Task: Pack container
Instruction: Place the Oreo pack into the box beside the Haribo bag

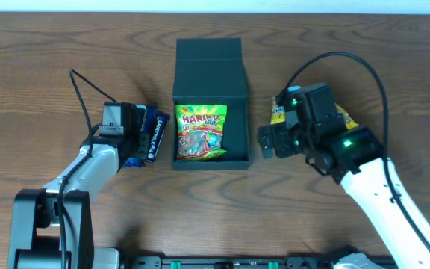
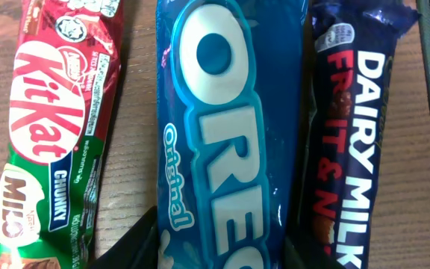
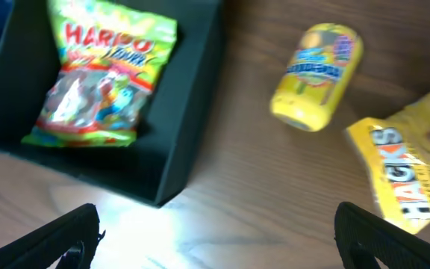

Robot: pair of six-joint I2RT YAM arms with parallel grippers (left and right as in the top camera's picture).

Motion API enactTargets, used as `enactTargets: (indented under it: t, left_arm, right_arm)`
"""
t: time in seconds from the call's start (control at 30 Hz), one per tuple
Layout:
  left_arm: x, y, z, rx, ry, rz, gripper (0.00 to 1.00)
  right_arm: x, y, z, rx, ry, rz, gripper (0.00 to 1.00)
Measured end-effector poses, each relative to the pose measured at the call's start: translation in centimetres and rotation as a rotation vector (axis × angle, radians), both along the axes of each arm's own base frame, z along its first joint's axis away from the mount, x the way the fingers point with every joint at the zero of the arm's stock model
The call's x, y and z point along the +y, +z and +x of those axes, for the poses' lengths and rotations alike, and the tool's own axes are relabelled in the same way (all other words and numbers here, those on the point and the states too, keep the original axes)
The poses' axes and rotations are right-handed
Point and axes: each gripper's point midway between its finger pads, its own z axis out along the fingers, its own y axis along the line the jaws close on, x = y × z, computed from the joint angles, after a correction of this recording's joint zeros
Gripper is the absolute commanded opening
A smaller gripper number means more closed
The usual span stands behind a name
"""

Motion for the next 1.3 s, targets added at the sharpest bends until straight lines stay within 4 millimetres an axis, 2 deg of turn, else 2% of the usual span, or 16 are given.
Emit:
enactTargets:
  t: [0.07,0.2,0.3,0.4,0.43,0.5,0.53,0.63,0.73,0.9,1.07,1.17,1.2,1.23,1.3]
  left_arm:
    - [0.0,0.1,0.0,0.009,0.022,-0.01,0.06]
    - [-0.1,1.8,0.8,0.011,0.076,-0.035,0.06]
    - [-0.2,4.6,2.2,-0.033,0.122,-0.066,0.06]
    - [-1.3,8.9,3.9,-0.118,0.151,-0.109,0.06]
    - [-2.6,11.5,4.8,-0.181,0.142,-0.137,0.06]
    - [-5.0,14.6,5.5,-0.26,0.115,-0.184,0.06]
    - [-6.8,16.3,5.8,-0.301,0.094,-0.22,0.06]
    - [-12.6,19.0,5.2,-0.35,0.047,-0.333,0.06]
    - [-17.1,18.1,3.5,-0.283,0.053,-0.417,0.06]
    - [-22.4,12.9,2.1,-0.129,0.115,-0.474,0.06]
    - [-25.6,8.5,1.6,-0.038,0.174,-0.508,0.06]
    - [-26.8,7.5,1.4,-0.02,0.187,-0.529,0.06]
    - [-27.1,7.3,1.3,-0.014,0.195,-0.535,0.18]
    - [-27.1,7.3,1.2,-0.012,0.199,-0.539,0.4]
    - [-27.2,7.3,1.2,-0.008,0.213,-0.548,0.42]
  right_arm:
    - [-1.5,0.1,0.6,-0.001,-0.053,0.002,0.99]
    - [-5.1,0.6,1.4,-0.012,-0.178,0.009,0.99]
    - [-7.7,0.9,1.1,-0.004,-0.28,0.019,0.99]
    - [-9.9,1.2,0.9,0.001,-0.378,0.036,0.99]
    - [-10.8,1.3,0.8,0.004,-0.421,0.043,0.99]
    - [-11.7,1.2,0.7,0.011,-0.466,0.05,0.99]
    - [-12.1,1.2,0.7,0.015,-0.485,0.052,0.99]
    - [-12.8,1.1,0.5,0.024,-0.527,0.062,0.99]
    - [-13.0,1.0,0.4,0.033,-0.552,0.071,0.99]
    - [-13.0,0.8,0.0,0.054,-0.562,0.071,0.99]
    - [-13.0,0.6,-0.4,0.069,-0.565,0.069,0.99]
    - [-13.0,0.5,-0.5,0.077,-0.567,0.067,0.99]
    - [-13.0,0.5,-0.6,0.08,-0.568,0.068,0.99]
    - [-13.0,0.5,-0.6,0.08,-0.568,0.067,0.99]
    - [-13.0,0.5,-0.6,0.082,-0.569,0.067,0.99]
